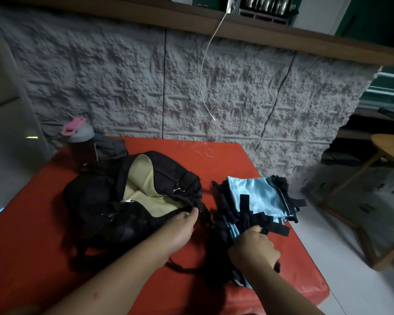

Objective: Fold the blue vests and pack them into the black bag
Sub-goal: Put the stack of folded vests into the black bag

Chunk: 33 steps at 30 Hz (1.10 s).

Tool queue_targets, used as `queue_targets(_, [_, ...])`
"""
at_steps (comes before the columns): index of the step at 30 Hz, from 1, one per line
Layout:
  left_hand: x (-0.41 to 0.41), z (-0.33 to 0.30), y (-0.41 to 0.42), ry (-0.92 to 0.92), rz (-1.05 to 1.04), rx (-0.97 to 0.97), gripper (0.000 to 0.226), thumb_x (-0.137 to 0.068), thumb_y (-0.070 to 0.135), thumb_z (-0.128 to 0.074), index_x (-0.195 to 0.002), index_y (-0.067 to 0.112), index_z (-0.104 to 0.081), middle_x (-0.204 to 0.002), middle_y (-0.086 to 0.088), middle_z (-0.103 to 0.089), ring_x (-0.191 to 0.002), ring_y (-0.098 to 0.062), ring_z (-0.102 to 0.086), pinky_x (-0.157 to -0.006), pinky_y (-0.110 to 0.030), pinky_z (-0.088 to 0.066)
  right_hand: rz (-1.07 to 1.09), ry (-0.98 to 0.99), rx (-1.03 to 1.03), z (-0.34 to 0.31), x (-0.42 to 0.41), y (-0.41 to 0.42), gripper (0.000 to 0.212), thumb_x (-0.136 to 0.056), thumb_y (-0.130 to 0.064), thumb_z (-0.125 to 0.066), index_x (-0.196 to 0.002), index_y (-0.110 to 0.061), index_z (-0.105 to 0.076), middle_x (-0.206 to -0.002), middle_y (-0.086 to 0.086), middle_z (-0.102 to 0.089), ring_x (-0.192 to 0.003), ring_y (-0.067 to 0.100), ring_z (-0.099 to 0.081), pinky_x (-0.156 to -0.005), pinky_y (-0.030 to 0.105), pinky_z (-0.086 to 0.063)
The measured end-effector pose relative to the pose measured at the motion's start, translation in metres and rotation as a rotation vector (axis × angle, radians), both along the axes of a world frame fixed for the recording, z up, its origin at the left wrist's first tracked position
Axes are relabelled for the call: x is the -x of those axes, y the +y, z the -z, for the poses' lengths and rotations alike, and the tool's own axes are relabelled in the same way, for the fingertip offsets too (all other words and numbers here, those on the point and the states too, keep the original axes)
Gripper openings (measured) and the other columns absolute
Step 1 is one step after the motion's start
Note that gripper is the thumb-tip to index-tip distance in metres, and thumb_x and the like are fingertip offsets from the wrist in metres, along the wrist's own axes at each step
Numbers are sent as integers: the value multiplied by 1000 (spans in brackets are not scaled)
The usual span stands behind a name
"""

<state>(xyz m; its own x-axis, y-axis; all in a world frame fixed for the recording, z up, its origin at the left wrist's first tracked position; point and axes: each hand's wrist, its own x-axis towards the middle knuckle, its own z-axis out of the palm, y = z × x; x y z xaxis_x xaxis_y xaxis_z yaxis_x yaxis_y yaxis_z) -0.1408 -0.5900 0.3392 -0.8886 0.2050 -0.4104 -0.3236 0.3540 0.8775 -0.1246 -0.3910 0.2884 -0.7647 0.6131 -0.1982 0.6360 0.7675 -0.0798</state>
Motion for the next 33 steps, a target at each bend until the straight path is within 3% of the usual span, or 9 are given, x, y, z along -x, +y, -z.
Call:
queue_targets(2, [6,-6,-27,214,-63,214,39,-101,49,-47,-119,18,-65,-117,-2,-68,-115,-22,-61,-101,-35,-47,-48,42,-18,0,-5,1,62,-75,-44,-63,-124,-15,-38,-126,7,-61,-118,30,-58,-93,43,-48])
queue_targets(6, [13,-3,-83,477,-115,727,42,-97,47,-52,-134,27,-59,-127,-5,-62,-122,-28,-50,-104,-36,-39,-147,129,-36,-3,-13,-7,47,-74,-38,-61,-106,-20,-34,-113,4,-63,-109,28,-62,-88,40,-51])
queue_targets(11, [30,-2,-122,596,-203,946,34,-93,46,-59,-124,36,-66,-120,-6,-56,-119,-31,-41,-101,-40,-42,-265,236,-70,-10,-11,-30,58,-75,-60,-64,-106,-21,-34,-104,1,-65,-101,27,-64,-81,38,-50])
queue_targets(13, [40,-12,-125,583,-223,1017,32,-94,50,-57,-124,42,-64,-128,-9,-49,-122,-32,-36,-101,-44,-40,-300,295,-38,-18,-8,-41,62,-74,-72,-59,-98,-22,-33,-99,0,-65,-98,27,-66,-79,39,-51])
queue_targets(16, [56,-18,-123,373,-134,1132,38,-98,60,-40,-134,53,-49,-132,-9,-40,-124,-31,-32,-103,-46,-36,-312,366,31,-33,4,-56,64,-72,-76,-56,-95,-21,-33,-96,2,-66,-96,30,-67,-77,40,-51])
queue_targets(20, [70,-2,-119,191,45,1194,41,-102,56,-31,-143,58,-35,-139,-8,-35,-128,-30,-29,-103,-49,-30,-367,437,59,-52,29,-83,66,-69,-74,-60,-94,-20,-31,-98,5,-66,-97,33,-66,-74,40,-51])
queue_targets(26, [82,18,-132,121,38,1168,55,-102,59,-31,-134,24,-58,-143,-11,-44,-132,-32,-37,-106,-48,-34,-472,466,90,-81,66,-131,70,-63,-71,-63,-99,-18,-35,-101,7,-66,-98,35,-65,-74,41,-49])
queue_targets(30, [88,22,-147,173,-24,1047,27,-100,32,-50,-115,14,-65,-125,-11,-63,-116,-31,-61,-93,-38,-51,-548,450,142,-78,95,-166,70,-65,-66,-70,-104,-17,-37,-105,8,-64,-101,35,-64,-78,42,-51])
queue_targets(33, [88,20,-155,228,-87,968,21,-95,25,-50,-103,16,-68,-112,-9,-69,-105,-32,-67,-82,-34,-52,-624,420,131,-55,106,-193,72,-69,-67,-70,-111,-16,-41,-107,8,-63,-103,34,-62,-83,43,-51])
